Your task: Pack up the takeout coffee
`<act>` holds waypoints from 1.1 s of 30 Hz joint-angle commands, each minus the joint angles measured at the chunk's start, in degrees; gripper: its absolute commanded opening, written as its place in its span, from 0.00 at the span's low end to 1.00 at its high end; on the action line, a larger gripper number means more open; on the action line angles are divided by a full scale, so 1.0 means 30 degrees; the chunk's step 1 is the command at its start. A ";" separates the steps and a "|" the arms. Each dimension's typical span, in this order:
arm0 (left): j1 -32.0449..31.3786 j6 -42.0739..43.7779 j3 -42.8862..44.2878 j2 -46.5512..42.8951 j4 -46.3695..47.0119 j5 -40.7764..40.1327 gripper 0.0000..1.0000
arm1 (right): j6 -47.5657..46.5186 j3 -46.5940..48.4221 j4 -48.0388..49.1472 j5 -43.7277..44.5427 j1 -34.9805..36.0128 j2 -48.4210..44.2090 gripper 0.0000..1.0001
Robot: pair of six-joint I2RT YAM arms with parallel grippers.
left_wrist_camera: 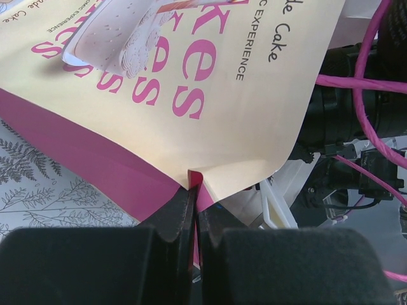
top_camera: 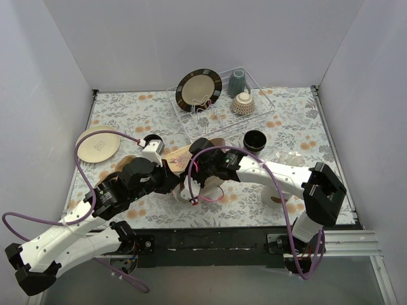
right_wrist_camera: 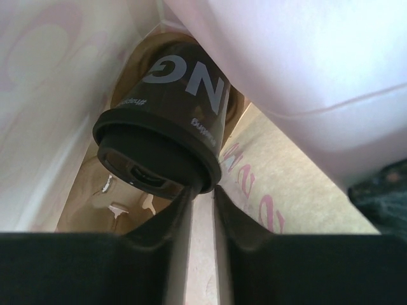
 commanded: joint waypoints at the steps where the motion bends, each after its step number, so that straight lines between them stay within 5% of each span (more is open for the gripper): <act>1: -0.0115 -0.0474 0.0233 -0.0465 0.0773 0.0798 0.00 | -0.0138 0.0077 0.0650 0.0955 -0.0014 0.0295 0.21; 9: -0.0115 -0.0240 0.0292 -0.0436 -0.0106 0.0124 0.00 | 0.0972 0.0223 0.1264 0.1132 -0.0101 -0.0612 0.08; 20: -0.0115 -0.0415 -0.0205 -0.1111 -0.0752 -0.0258 0.00 | 0.3496 -0.1560 0.2349 -0.0625 -0.0950 -0.2839 0.06; 23: -0.0115 -0.0327 -0.0322 -0.1081 -0.0489 0.0005 0.00 | 0.3263 -0.1827 0.2175 -0.1123 -0.1068 -0.2900 0.18; 26: -0.0115 -0.0298 -0.0498 -0.1227 -0.0050 0.0211 0.00 | 0.2766 -0.1566 0.1679 -0.1826 -0.1127 -0.2492 0.48; 33: -0.0115 -0.0327 -0.0762 -0.1169 0.0448 0.0446 0.00 | 0.1244 -0.0422 0.0038 -0.3643 -0.1127 -0.1758 0.53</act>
